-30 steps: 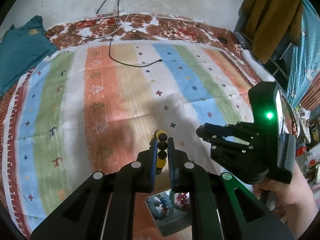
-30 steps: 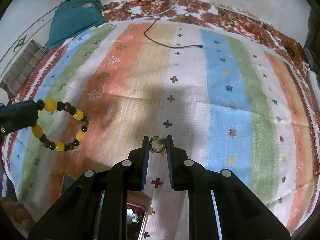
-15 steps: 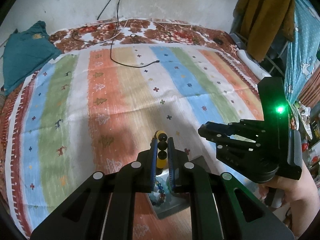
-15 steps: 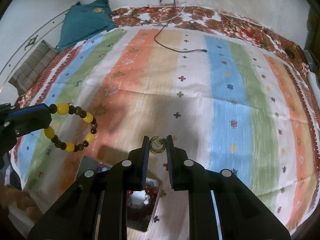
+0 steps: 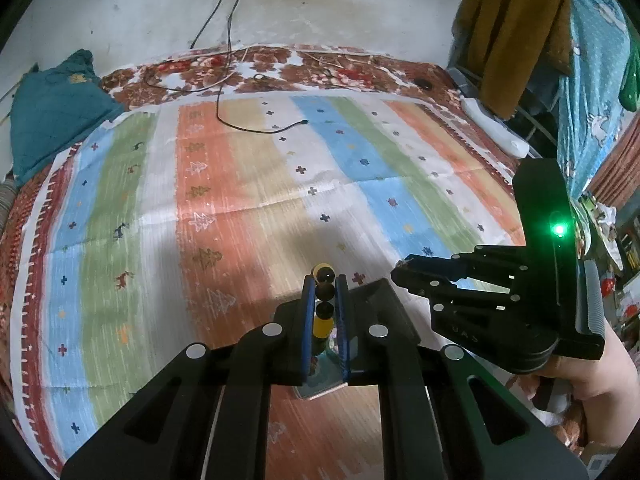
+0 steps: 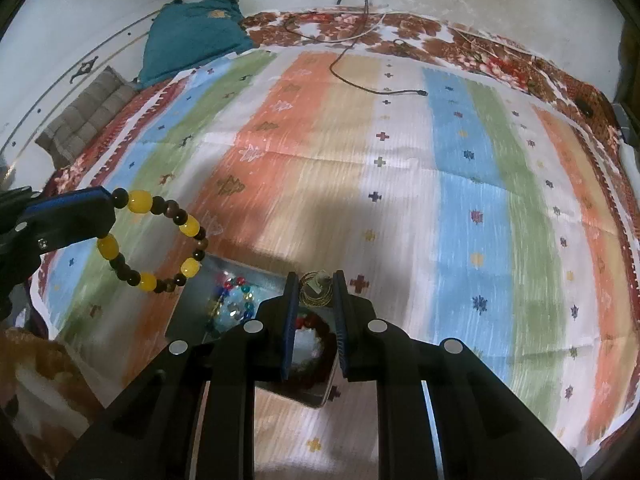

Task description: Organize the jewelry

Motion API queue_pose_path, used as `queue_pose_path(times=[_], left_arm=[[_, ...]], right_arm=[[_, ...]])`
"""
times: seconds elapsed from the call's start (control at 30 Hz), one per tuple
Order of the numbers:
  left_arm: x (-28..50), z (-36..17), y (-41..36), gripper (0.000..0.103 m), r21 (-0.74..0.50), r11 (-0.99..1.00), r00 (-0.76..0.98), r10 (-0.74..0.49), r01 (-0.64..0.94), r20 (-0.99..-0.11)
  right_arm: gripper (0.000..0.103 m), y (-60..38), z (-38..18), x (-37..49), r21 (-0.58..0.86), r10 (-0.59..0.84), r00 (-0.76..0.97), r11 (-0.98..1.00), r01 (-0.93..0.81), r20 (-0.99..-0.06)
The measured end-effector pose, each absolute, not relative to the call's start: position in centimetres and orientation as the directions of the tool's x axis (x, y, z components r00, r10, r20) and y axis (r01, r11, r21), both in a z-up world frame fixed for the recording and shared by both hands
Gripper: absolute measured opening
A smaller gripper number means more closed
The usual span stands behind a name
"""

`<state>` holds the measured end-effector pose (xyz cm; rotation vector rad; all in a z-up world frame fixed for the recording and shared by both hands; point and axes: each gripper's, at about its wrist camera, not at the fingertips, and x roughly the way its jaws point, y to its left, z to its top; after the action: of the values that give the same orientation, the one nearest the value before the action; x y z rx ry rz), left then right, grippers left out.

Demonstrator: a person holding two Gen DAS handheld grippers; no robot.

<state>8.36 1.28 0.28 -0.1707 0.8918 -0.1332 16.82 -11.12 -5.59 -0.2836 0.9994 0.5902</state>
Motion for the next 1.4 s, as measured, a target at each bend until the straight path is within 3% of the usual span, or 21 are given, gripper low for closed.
queue_pose_path(times=[0.27, 0.4, 0.5, 0.87, 0.9, 1.2, 1.27, 1.4], left_arm=[[7.9, -0.4, 0.9, 0.01, -0.215, 0.976, 0.599, -0.188, 0.028, -0.778], [7.7, -0.8, 1.2, 0.013, -0.215, 0.977, 0.589, -0.176, 0.005, -0.789], [7.1, -0.9, 1.1, 0.016, -0.204, 0.979, 0.587, -0.167, 0.004, -0.792], [4.2, -0.7, 0.8, 0.058, -0.224, 0.974, 0.625, -0.151, -0.039, -0.766], [4.0, -0.7, 0.8, 0.059, -0.227, 0.973, 0.628, -0.15, -0.045, -0.764], [2.5, -1.0, -0.2, 0.072, -0.216, 0.976, 0.633, -0.144, -0.038, -0.761], [2.3, -1.0, -0.3, 0.08, -0.215, 0.976, 0.638, -0.139, -0.043, -0.757], [2.0, -1.1, -0.3, 0.086, -0.22, 0.974, 0.647, -0.133, -0.055, -0.751]], right_arm=[[0.018, -10.8, -6.0, 16.0, 0.039, 0.332, 0.392, 0.803, -0.595, -0.858], [0.039, -11.3, -5.8, 16.0, 0.042, 0.329, 0.393, 0.809, -0.587, -0.858], [0.042, -11.5, -5.8, 15.4, 0.031, 0.321, 0.395, 0.807, -0.589, -0.861], [0.061, -14.3, -2.9, 12.9, 0.099, 0.403, 0.422, 0.808, -0.581, -0.812], [0.067, -14.4, -2.6, 12.6, 0.092, 0.405, 0.432, 0.807, -0.583, -0.806], [0.072, -15.7, -2.1, 10.8, 0.068, 0.404, 0.472, 0.811, -0.582, -0.784], [0.074, -16.0, -2.0, 10.6, 0.061, 0.403, 0.48, 0.811, -0.581, -0.779], [0.088, -16.0, -1.8, 9.6, 0.031, 0.398, 0.503, 0.807, -0.59, -0.767]])
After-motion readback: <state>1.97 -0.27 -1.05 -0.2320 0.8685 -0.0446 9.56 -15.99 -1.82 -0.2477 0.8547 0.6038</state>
